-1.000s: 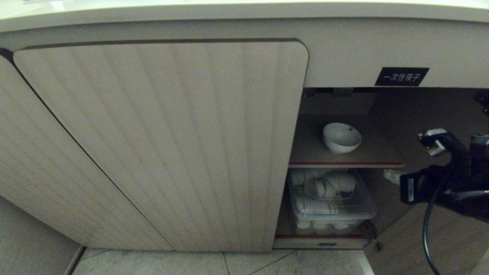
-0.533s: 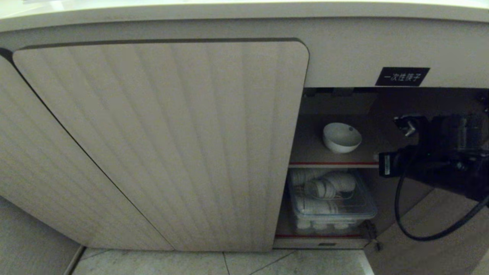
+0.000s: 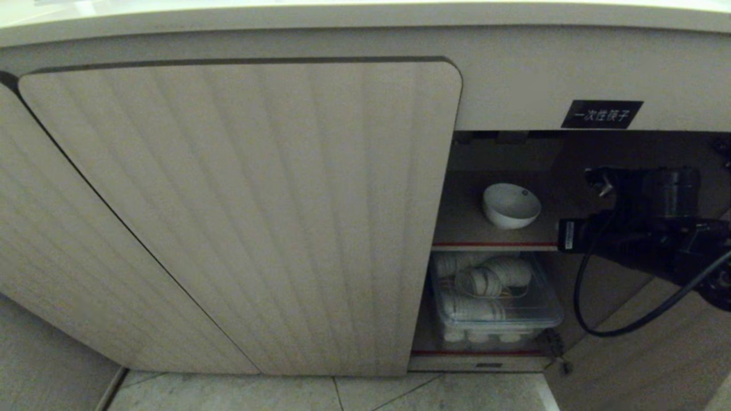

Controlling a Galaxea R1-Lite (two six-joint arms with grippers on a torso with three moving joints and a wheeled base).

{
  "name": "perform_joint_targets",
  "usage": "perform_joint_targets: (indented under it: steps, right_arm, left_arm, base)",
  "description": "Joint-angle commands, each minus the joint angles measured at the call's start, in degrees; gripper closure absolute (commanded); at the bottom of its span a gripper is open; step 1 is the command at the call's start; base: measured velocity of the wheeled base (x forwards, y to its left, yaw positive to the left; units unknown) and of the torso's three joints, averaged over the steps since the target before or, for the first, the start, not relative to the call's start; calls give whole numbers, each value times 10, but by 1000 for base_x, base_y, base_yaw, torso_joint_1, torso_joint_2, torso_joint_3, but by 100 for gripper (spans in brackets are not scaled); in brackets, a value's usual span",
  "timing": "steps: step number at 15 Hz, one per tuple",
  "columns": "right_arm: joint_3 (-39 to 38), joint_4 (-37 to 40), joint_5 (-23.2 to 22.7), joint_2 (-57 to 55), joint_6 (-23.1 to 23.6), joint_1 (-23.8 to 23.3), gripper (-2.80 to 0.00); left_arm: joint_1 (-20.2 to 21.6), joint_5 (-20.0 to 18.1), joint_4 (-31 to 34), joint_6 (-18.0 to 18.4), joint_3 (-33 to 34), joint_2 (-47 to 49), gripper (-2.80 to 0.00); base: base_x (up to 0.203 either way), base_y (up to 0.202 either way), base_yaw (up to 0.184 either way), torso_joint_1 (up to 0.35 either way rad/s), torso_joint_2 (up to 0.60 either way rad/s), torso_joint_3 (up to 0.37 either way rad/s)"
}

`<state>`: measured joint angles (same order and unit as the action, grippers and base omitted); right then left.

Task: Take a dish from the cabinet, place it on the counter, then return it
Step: Take the bowl from the cabinet

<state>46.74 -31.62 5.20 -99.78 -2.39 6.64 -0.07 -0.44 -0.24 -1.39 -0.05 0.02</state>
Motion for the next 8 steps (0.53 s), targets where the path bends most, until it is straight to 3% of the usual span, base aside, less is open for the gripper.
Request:
perform_joint_targets:
  steps: [1, 8]
  right_arm:
    - [0, -5, 17, 2, -1, 2, 0]
    - [0, -38, 83, 6, 0, 17, 0]
  left_arm:
    - [0, 0, 0, 0, 0, 0, 0]
    - [0, 0, 0, 0, 0, 0, 0]
  base:
    - [0, 0, 0, 0, 0, 0]
    - [0, 0, 0, 0, 0, 0]
